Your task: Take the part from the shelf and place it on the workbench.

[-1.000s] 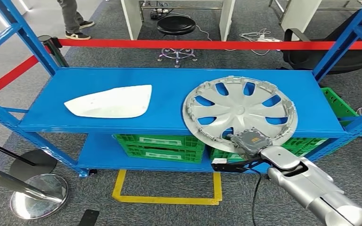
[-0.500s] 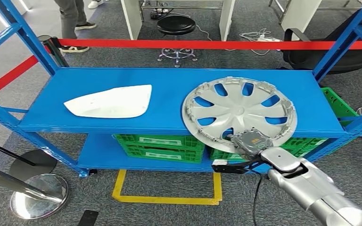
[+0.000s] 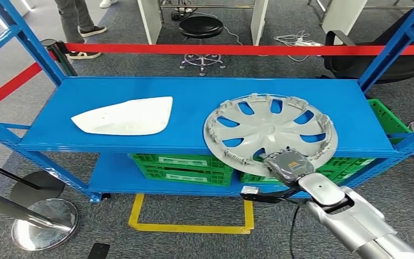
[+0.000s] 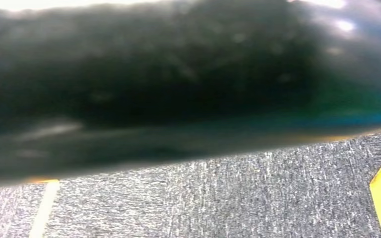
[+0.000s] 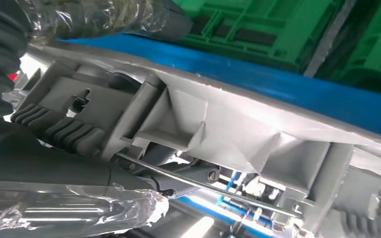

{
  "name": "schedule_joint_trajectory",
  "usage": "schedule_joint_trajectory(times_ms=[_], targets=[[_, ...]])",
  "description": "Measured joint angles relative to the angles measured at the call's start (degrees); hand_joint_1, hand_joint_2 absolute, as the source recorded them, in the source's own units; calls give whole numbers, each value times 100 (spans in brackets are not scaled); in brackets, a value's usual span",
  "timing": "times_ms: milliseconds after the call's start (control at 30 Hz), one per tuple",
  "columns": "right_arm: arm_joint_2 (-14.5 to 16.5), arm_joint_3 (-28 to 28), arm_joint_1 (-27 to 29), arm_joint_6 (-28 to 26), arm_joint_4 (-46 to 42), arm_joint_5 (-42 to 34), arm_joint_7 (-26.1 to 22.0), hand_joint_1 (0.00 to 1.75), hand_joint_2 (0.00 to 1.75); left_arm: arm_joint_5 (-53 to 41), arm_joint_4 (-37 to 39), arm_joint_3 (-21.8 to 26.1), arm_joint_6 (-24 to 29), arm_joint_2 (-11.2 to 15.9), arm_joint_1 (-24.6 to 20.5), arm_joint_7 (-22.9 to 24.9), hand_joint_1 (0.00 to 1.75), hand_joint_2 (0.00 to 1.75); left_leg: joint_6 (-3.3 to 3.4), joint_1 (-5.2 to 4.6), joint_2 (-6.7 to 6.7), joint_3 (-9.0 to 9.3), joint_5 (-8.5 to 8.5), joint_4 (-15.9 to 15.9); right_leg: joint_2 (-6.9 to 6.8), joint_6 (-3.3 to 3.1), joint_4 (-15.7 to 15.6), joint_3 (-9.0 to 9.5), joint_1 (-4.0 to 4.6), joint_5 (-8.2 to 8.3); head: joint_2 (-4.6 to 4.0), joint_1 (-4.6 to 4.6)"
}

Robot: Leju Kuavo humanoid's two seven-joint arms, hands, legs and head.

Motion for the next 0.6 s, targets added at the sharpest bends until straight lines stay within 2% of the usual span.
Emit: schedule_joint_trajectory(times_ms=[267,600], targets=[[-19,-96,225,-87,-376,221,92,175,175,4,0,32,0,0,5,-2,0,0,0,0,0,-13,0,0,0,0,0,-13,0,0,0,1],[-20,-287,450,-181,-548,130,23,175,175,2,0,42,-1,2,12,-2,0,0,0,0,0,-20,0,0,-1,0,0,-19,0,0,0,1]])
